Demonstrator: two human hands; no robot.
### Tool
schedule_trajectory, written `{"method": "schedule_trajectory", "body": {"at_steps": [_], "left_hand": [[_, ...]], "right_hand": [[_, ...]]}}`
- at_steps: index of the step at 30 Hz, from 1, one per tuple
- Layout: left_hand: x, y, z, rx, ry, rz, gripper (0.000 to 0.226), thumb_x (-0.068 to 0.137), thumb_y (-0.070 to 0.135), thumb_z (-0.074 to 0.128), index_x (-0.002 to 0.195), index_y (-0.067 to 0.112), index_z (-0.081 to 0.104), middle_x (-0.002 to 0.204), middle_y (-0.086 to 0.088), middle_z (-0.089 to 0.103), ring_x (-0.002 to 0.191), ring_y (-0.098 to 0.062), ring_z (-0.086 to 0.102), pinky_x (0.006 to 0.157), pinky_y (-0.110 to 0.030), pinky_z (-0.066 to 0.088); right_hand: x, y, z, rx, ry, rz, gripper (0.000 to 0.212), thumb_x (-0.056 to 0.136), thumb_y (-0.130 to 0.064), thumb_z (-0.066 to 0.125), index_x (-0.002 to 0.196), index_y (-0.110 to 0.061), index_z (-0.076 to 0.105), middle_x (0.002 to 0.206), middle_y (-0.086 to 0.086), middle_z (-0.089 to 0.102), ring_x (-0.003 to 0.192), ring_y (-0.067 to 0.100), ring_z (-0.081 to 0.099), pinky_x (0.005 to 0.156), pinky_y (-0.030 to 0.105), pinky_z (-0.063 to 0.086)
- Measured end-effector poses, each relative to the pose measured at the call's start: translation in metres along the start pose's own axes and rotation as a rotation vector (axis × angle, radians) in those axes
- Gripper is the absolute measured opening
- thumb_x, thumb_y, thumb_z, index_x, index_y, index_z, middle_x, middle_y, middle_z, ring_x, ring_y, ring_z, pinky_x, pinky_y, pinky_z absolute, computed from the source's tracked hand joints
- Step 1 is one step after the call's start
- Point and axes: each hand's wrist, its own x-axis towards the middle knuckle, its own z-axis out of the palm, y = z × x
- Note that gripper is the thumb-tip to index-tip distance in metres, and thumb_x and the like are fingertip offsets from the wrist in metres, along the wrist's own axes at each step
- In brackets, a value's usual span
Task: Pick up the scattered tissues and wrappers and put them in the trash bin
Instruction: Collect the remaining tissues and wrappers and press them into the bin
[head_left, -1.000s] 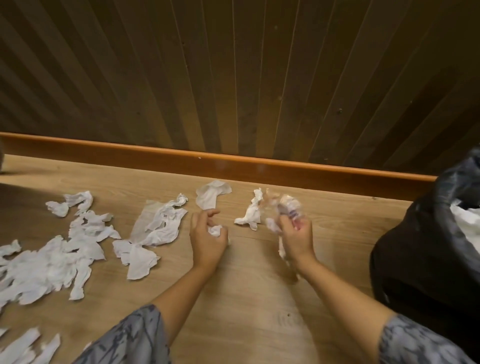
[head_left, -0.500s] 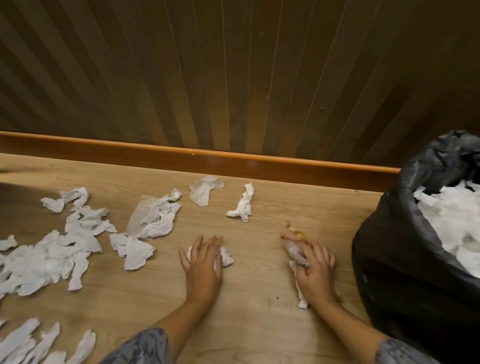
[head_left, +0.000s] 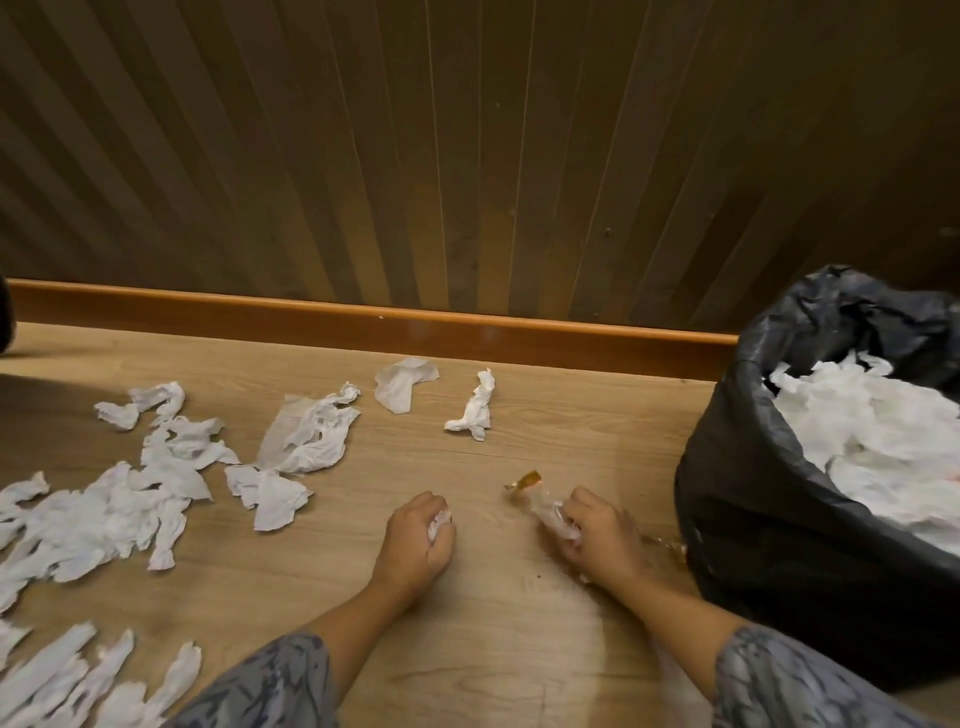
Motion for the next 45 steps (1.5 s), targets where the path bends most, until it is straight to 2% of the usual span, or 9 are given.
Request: {"method": "schedule_trajectory", "body": {"at_steps": [3,8,11,17,20,24,33,39,45], "left_hand": [[0.017,0.032,-0.009,0.016,0.133,0.014,0.043,0.085,0.044,0.052,0.053,0.018,0.038,0.053,0.005,0.04,0.052,-0.011,0.042,0.054,-0.027,0.034],[0.053,0.103,-0.025,-0.132,0.259,0.025,0.052,0.097,0.041,0.046,0.058,0.007,0.05,0.052,-0.005,0.049,0.052,-0.014,0.047,0.054,-0.038,0.039],[0.067,0.16,-0.031,-0.276,0.318,0.068,0.042,0.1,0.033,0.045,0.069,0.007,0.056,0.056,0.0,0.056,0.058,-0.009,0.055,0.057,-0.025,0.045],[0.075,0.265,-0.017,-0.429,0.238,0.205,0.034,0.099,0.035,0.046,0.076,0.012,0.056,0.061,-0.005,0.058,0.06,-0.014,0.058,0.058,-0.022,0.05],[0.071,0.307,0.001,-0.452,0.118,0.24,0.028,0.098,0.033,0.048,0.084,0.011,0.058,0.066,-0.002,0.061,0.062,-0.009,0.06,0.057,-0.012,0.049],[0.065,0.343,0.031,-0.435,-0.027,0.293,0.016,0.095,0.03,0.056,0.088,0.016,0.058,0.076,0.003,0.062,0.071,-0.009,0.061,0.061,-0.019,0.053],[0.073,0.379,0.118,-0.335,-0.063,0.197,0.02,0.087,0.024,0.065,0.101,0.019,0.052,0.085,0.008,0.059,0.077,-0.008,0.059,0.064,-0.019,0.048],[0.092,0.364,0.144,0.475,-0.372,0.31,0.036,0.087,0.022,0.058,0.121,0.014,0.055,0.123,-0.012,0.054,0.115,-0.033,0.05,0.103,-0.043,0.04],[0.101,0.36,0.118,0.248,-0.269,0.405,0.033,0.087,0.022,0.062,0.119,0.014,0.058,0.116,-0.002,0.056,0.106,-0.016,0.053,0.091,-0.025,0.043]], "right_hand": [[0.032,-0.026,-0.028,0.04,0.155,0.023,0.034,0.083,-0.048,0.067,0.067,-0.019,0.065,0.069,-0.01,0.052,0.054,0.01,0.051,0.048,0.025,0.041],[0.077,-0.082,-0.113,0.316,0.353,-0.04,0.068,0.086,-0.073,0.041,0.06,-0.013,0.06,0.061,0.001,0.055,0.056,0.016,0.052,0.05,0.039,0.043],[0.089,-0.107,-0.177,0.526,0.553,-0.051,0.08,0.092,-0.069,0.028,0.055,-0.003,0.051,0.053,0.014,0.05,0.05,0.025,0.046,0.049,0.038,0.034],[0.07,-0.085,-0.28,0.388,0.794,0.035,0.046,0.095,-0.037,0.038,0.052,-0.023,0.042,0.048,-0.004,0.042,0.046,0.011,0.042,0.043,0.023,0.027],[0.041,-0.051,-0.309,0.224,0.843,0.095,0.023,0.089,-0.026,0.059,0.07,-0.015,0.052,0.058,-0.002,0.049,0.053,0.014,0.05,0.042,0.028,0.038],[0.001,-0.019,-0.324,0.1,0.846,0.18,0.033,0.082,-0.02,0.069,0.112,-0.019,0.055,0.087,-0.003,0.06,0.07,0.01,0.059,0.059,0.015,0.05],[-0.029,0.029,-0.299,0.093,0.787,0.396,0.012,0.087,-0.007,0.062,0.095,-0.011,0.07,0.1,0.005,0.056,0.094,0.016,0.052,0.077,0.005,0.038],[-0.017,0.04,-0.298,0.097,0.551,0.593,0.023,0.09,-0.02,0.061,0.113,-0.021,0.061,0.12,0.005,0.054,0.116,0.024,0.045,0.094,0.029,0.038],[-0.023,0.045,-0.307,-0.42,0.094,0.824,0.063,0.083,-0.027,0.068,0.139,-0.02,0.038,0.145,0.009,0.04,0.136,0.034,0.027,0.111,0.05,0.025]]}}
